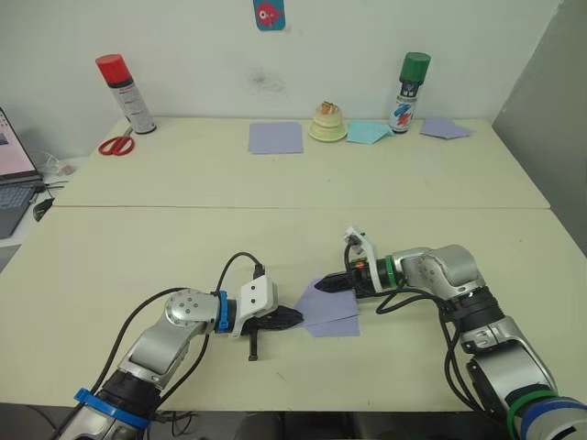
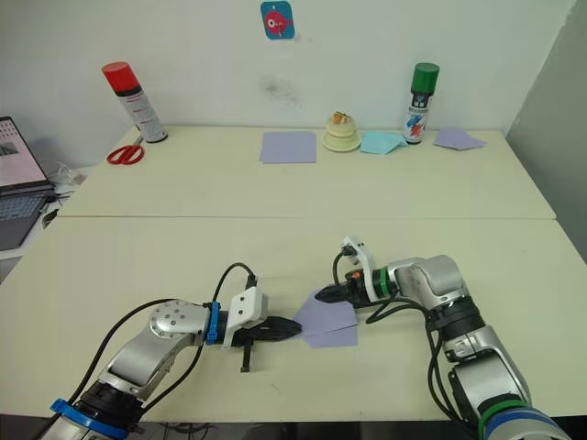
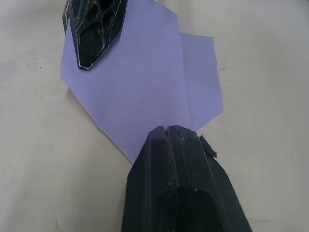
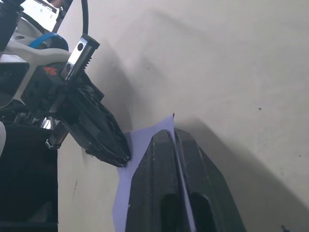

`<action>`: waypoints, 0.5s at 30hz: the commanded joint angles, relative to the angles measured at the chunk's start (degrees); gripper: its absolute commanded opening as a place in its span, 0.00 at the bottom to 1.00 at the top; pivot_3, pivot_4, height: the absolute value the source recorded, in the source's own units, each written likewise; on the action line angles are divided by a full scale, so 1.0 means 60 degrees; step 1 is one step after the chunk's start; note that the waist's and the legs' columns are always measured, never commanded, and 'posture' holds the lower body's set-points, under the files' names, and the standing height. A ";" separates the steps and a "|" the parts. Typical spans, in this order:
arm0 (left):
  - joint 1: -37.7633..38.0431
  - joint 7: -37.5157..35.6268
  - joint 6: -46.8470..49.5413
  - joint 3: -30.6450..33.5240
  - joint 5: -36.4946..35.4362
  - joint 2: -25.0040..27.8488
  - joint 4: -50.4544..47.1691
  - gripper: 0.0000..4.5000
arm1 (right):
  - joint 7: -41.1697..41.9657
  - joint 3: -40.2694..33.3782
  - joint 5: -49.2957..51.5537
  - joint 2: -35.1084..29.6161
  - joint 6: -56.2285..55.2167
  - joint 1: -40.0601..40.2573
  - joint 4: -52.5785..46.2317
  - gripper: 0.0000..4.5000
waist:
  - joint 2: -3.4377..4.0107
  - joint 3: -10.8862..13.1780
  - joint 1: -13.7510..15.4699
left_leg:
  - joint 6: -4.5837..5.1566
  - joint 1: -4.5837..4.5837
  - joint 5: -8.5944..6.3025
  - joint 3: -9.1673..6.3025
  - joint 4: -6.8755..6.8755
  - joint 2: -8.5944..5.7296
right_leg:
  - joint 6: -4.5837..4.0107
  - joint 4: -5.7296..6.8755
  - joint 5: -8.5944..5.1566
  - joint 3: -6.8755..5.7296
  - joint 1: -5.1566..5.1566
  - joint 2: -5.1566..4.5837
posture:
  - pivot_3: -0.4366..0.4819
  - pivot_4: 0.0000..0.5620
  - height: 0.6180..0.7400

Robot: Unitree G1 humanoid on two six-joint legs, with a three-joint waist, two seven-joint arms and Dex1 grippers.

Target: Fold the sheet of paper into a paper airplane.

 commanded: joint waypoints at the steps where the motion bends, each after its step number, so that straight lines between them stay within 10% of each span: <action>1: 0.0471 -0.0056 0.0268 -0.0404 0.0788 0.0404 0.0767 0.00 | -0.0122 -0.0057 -0.0045 -0.0087 0.0008 0.0233 -0.0152 0.01 | 0.0000 -0.0001 -0.0010 | 0.0000 0.0001 0.0000 0.0000 -0.0001 0.0000 | 0.0000 0.0000 0.0000 -0.0001 0.0000 0.0001 | 0.48 0.27 1.00; 15: 0.0534 -0.0151 0.0058 -0.0283 0.0772 0.0715 0.1086 0.00 | 0.1052 0.0405 -0.1106 -0.0990 -0.5050 0.2129 -0.2865 0.01 | 0.0026 0.0018 -0.0017 | 0.0000 -0.0008 0.0000 0.0001 -0.0016 0.0002 | 0.0009 -0.0006 -0.0005 0.0002 -0.0012 -0.0003 | 0.48 0.27 1.00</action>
